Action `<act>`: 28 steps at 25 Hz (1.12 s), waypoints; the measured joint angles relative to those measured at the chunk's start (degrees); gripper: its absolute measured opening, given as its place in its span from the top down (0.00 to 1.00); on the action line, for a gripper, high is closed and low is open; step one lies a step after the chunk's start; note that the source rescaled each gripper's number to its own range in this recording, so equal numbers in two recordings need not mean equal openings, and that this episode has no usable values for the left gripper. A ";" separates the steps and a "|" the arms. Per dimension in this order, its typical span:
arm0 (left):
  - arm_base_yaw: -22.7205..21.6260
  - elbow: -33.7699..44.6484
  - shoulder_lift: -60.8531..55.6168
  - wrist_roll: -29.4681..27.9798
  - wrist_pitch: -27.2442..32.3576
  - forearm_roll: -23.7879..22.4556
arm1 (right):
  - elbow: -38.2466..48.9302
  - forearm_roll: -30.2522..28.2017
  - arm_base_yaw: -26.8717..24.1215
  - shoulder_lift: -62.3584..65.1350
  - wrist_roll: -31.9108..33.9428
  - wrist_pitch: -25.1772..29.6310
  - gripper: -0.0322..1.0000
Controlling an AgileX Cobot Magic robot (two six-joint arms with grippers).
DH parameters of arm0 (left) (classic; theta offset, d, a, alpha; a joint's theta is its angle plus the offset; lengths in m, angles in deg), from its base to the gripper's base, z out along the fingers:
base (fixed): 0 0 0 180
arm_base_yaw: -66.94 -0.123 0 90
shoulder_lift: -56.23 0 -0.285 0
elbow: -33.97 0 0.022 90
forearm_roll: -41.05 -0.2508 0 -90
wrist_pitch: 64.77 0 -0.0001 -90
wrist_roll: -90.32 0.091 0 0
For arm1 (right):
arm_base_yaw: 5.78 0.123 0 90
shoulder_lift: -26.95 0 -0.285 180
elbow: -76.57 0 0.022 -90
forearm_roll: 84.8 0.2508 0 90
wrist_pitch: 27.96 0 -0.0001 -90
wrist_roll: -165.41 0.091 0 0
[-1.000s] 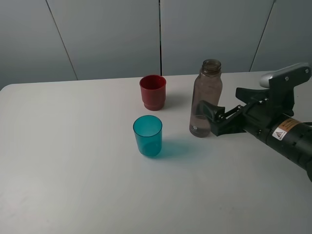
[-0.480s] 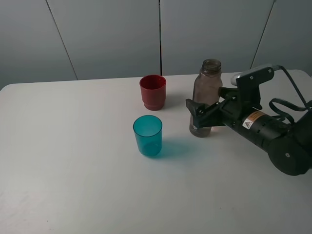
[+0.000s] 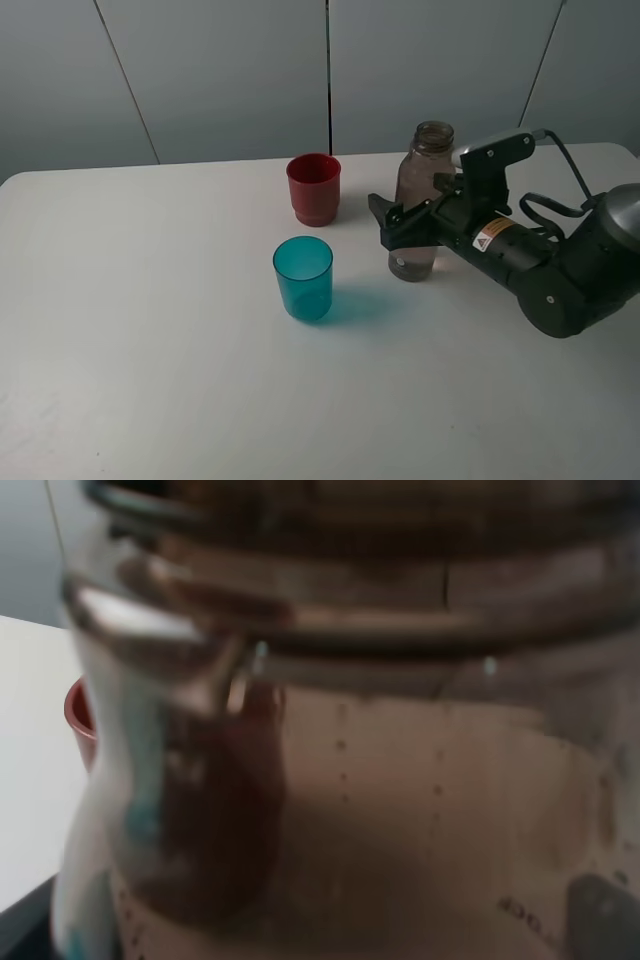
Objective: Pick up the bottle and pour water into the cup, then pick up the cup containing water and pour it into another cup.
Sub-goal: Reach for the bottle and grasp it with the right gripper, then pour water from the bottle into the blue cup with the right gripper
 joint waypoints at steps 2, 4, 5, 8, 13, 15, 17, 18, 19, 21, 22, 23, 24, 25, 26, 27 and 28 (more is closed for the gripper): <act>0.00 0.00 0.00 0.00 0.00 0.00 | -0.09 0.00 0.00 0.00 0.00 0.00 0.61; 0.00 0.00 0.00 0.00 0.00 0.00 | -0.09 0.57 0.00 -0.04 0.11 0.00 0.92; 0.00 0.00 0.00 0.00 0.00 0.00 | -0.09 0.70 0.00 -0.04 0.11 0.00 0.93; 0.00 0.00 0.00 0.00 0.00 0.00 | -0.09 0.79 0.00 -0.04 0.21 0.00 0.93; 0.00 0.00 0.00 0.00 0.00 0.00 | -0.09 0.82 0.00 -0.04 0.21 0.00 0.93; 0.00 0.00 0.00 0.00 0.00 0.00 | -0.09 1.03 0.00 -0.04 0.21 0.00 0.93; 0.00 0.00 0.00 0.00 0.00 0.00 | -0.09 1.11 0.00 -0.04 -0.65 0.00 0.93; 0.00 0.00 0.00 0.00 0.00 0.00 | -0.09 1.11 0.00 -0.04 -0.99 0.00 0.93; 0.00 0.00 0.00 0.00 0.00 0.00 | -0.09 1.11 0.00 -0.04 -1.73 0.00 0.93; 0.00 0.00 0.00 0.00 0.00 0.00 | -0.09 1.11 0.00 0.72 -3.99 1.00 0.93; 0.00 0.00 0.00 0.00 0.00 0.00 | -0.09 1.00 0.00 1.65 -5.33 1.78 0.93; 0.00 0.00 0.00 0.00 0.00 0.00 | -0.09 0.60 0.00 2.82 -7.27 2.48 0.93; 0.00 0.00 0.00 0.00 0.00 0.00 | -0.09 0.00 0.00 4.00 -9.71 3.74 0.93; 0.00 0.00 0.00 0.00 0.00 0.00 | -0.09 -0.90 0.00 5.47 -12.08 5.49 0.93; 0.00 0.00 0.00 0.00 0.00 0.00 | -0.09 -1.28 0.00 7.00 -15.07 7.37 0.93; 0.00 0.00 0.00 0.00 0.00 0.00 | -0.09 -1.74 0.00 8.43 -18.16 9.92 0.93; 0.00 0.00 0.00 0.00 0.00 0.00 | -0.09 -1.85 0.00 9.53 -21.12 12.62 0.93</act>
